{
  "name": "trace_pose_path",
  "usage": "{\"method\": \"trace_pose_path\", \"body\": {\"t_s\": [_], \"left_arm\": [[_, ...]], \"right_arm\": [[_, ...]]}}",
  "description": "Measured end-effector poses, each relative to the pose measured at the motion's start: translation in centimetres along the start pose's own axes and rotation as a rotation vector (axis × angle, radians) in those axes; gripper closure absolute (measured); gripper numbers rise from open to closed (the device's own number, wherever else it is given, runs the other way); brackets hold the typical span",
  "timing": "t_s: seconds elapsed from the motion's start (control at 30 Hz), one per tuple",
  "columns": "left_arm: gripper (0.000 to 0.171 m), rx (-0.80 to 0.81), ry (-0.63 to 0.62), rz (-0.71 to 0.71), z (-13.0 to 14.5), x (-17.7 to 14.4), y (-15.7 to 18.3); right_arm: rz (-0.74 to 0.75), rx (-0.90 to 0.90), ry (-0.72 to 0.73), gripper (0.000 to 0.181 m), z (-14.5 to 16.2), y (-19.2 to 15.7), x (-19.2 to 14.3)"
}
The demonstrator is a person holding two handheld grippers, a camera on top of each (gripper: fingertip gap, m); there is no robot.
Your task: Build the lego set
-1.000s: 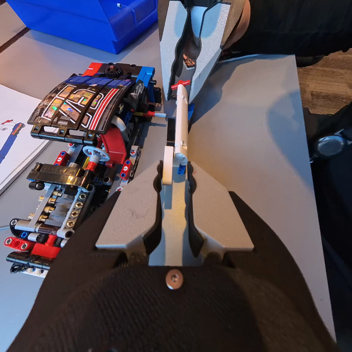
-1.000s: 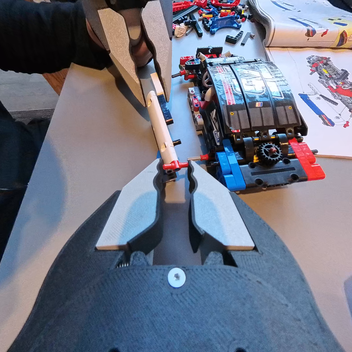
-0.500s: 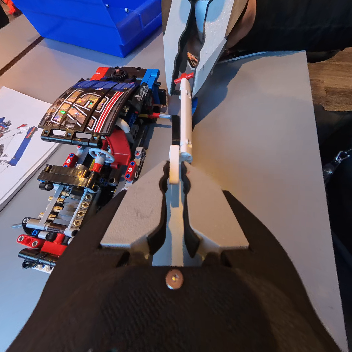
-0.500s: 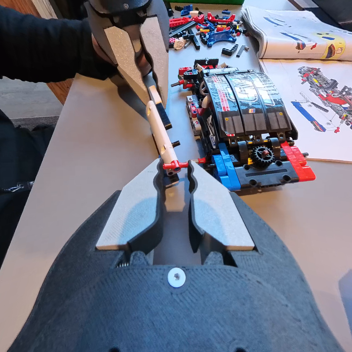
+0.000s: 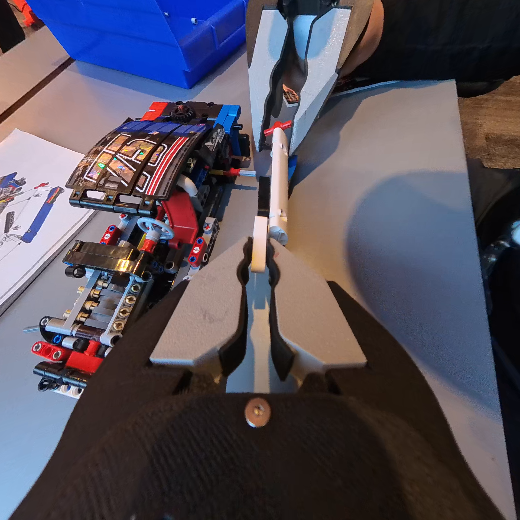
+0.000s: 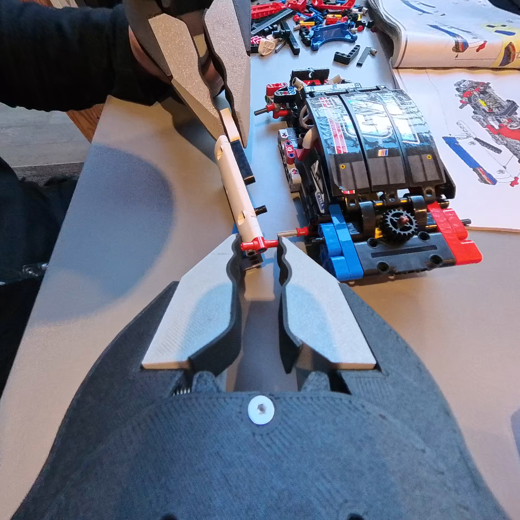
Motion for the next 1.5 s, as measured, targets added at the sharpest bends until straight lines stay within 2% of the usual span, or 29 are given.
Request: {"method": "trace_pose_path", "body": {"t_s": [0.3,0.67,1.37,1.5], "left_arm": [[0.162,0.011,-0.031,-0.007,0.3,0.1,0.0],[0.147,0.058,-0.084,-0.015,0.8,0.4,0.3],[0.149,0.067,-0.107,-0.050,1.1,0.6,0.0],[0.156,0.065,-0.099,-0.047,1.0,0.5,0.0]], "right_arm": [[-0.017,0.036,-0.004,0.159,0.0,0.2,0.2],[-0.030,0.070,-0.008,0.159,0.0,0.3,0.2],[-0.031,0.071,-0.009,0.159,0.0,0.3,0.2],[-0.029,0.066,-0.008,0.159,0.0,0.3,0.3]]}}
Point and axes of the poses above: each gripper's, where its closed fingertips meet, x out along the fingers, z out of its underside, y = z × x across the jaws, the point moved 4 cm from there along -x, back along the fingers, and after that the axes turned 3 degrees about z, right-handed, at the moved point
